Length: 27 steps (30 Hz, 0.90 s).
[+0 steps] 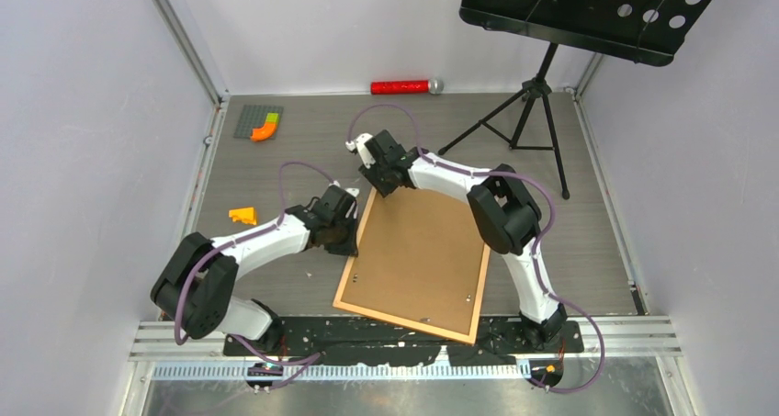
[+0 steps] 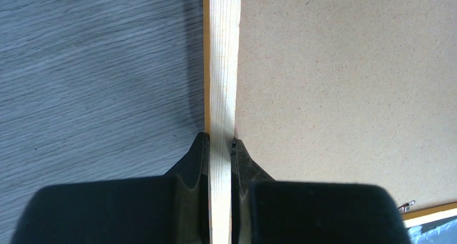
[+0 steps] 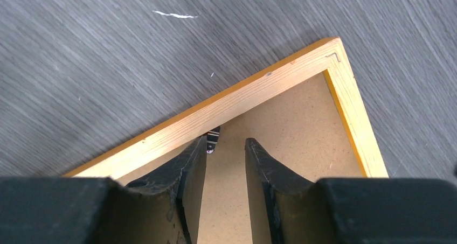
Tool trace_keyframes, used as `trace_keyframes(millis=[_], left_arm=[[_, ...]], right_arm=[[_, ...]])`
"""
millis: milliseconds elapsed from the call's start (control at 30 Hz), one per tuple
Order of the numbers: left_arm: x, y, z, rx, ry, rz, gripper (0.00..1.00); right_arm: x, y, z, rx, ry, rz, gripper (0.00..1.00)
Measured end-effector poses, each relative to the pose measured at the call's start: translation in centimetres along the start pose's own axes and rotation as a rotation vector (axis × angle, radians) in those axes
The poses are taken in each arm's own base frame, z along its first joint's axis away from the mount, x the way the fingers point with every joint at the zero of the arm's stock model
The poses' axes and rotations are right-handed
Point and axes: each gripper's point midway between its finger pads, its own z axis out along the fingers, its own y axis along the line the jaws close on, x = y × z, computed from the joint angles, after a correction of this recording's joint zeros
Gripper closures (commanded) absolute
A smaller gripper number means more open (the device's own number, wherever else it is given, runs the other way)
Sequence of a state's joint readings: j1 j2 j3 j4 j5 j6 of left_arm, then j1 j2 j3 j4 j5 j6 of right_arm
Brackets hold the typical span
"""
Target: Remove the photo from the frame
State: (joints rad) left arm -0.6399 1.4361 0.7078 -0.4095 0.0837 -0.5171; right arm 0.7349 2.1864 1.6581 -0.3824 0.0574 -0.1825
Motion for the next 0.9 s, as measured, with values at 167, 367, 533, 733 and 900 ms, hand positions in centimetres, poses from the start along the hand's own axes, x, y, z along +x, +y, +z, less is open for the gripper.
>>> trace_keyframes(millis=[167, 367, 533, 733, 900], left_arm=[[0.0, 0.0, 0.0, 0.003, -0.005, 0.000, 1.00], [-0.1, -0.1, 0.1, 0.009, -0.018, -0.006, 1.00], [-0.1, -0.1, 0.2, 0.013, -0.025, -0.022, 1.00], [0.1, -0.8, 0.1, 0.042, -0.018, -0.055, 1.00], [0.1, -1.6, 0.0, 0.066, -0.025, -0.076, 1.00]], right_arm=[[0.1, -0.1, 0.0, 0.035, 0.004, 0.083, 0.64], [-0.1, -0.1, 0.3, 0.081, 0.034, 0.209, 0.76], [-0.3, -0.4, 0.6, 0.102, 0.017, 0.328, 0.89], [-1.0, -2.1, 1.3, 0.155, -0.045, 0.480, 0.92], [-1.5, -3.0, 1.8, 0.158, -0.096, 0.570, 0.83]])
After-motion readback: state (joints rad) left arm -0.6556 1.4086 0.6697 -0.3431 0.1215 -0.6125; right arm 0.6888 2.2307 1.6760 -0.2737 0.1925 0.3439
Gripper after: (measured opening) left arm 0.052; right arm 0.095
